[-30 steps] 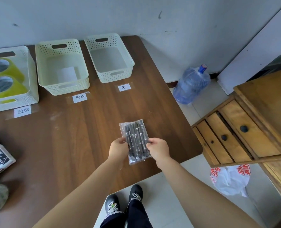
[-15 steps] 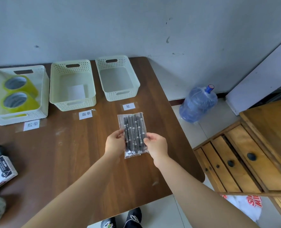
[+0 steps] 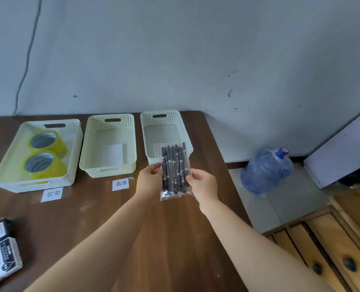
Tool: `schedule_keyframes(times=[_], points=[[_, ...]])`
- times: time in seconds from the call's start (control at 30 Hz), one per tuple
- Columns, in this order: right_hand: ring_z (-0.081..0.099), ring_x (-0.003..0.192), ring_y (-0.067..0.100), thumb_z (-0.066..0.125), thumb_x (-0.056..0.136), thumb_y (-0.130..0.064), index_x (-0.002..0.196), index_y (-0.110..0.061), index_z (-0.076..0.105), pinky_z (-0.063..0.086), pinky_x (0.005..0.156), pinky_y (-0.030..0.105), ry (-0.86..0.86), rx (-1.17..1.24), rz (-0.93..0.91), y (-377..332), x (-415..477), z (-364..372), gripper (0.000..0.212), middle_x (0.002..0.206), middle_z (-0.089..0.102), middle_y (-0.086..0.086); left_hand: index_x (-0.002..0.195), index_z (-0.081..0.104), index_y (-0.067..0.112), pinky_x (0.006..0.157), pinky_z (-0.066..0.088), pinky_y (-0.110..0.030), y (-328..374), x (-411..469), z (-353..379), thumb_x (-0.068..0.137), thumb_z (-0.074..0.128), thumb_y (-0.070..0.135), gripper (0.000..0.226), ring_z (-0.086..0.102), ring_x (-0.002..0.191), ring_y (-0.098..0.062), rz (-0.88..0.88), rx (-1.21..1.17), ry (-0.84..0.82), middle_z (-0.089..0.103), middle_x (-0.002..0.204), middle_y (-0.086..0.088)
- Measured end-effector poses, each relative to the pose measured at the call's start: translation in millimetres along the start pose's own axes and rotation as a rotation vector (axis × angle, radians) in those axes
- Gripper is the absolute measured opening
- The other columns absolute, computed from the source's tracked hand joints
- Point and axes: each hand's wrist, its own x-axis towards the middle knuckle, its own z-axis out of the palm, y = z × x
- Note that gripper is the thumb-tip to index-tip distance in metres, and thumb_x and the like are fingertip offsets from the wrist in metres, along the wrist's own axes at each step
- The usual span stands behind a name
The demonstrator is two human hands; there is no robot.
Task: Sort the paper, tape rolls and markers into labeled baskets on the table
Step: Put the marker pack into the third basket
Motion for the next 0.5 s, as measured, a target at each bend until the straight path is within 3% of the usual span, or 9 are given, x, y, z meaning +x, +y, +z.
schedule_keyframes(times=[0.13,0.27,0.5], points=[[0.064,0.109,0.020,0.062,0.092,-0.012,0.118,-0.013,0.069,0.053,0.097,0.039,0.028,-0.011,-0.009,-25,27,12,0.027,0.119,0.069,0.002,0.135,0.052,0.011,0.068,0.055,-0.031,23,30,-3,0.097,0.046,0.006,0.039,0.058,0.061,-0.010,0.030,0.025,-0.011,0.064,0.080,0.001],[0.064,0.109,0.021,0.061,0.092,-0.012,0.120,-0.012,0.068,0.055,0.094,0.042,0.039,-0.018,-0.028,-46,56,24,0.028,0.122,0.068,0.003,0.137,0.050,0.011,0.058,0.048,-0.021,46,56,-3,0.098,0.044,0.008,0.039,0.059,0.070,-0.008,0.064,0.027,-0.019,0.065,0.089,0.000],[0.062,0.113,0.019,0.061,0.092,-0.010,0.125,-0.011,0.065,0.049,0.097,0.031,0.023,-0.091,-0.067,-71,105,36,0.033,0.125,0.066,0.004,0.139,0.047,0.010,0.060,0.044,-0.020,68,101,0,0.097,0.044,0.007,0.042,0.053,0.068,-0.007,0.069,0.049,-0.020,0.060,0.080,0.007]])
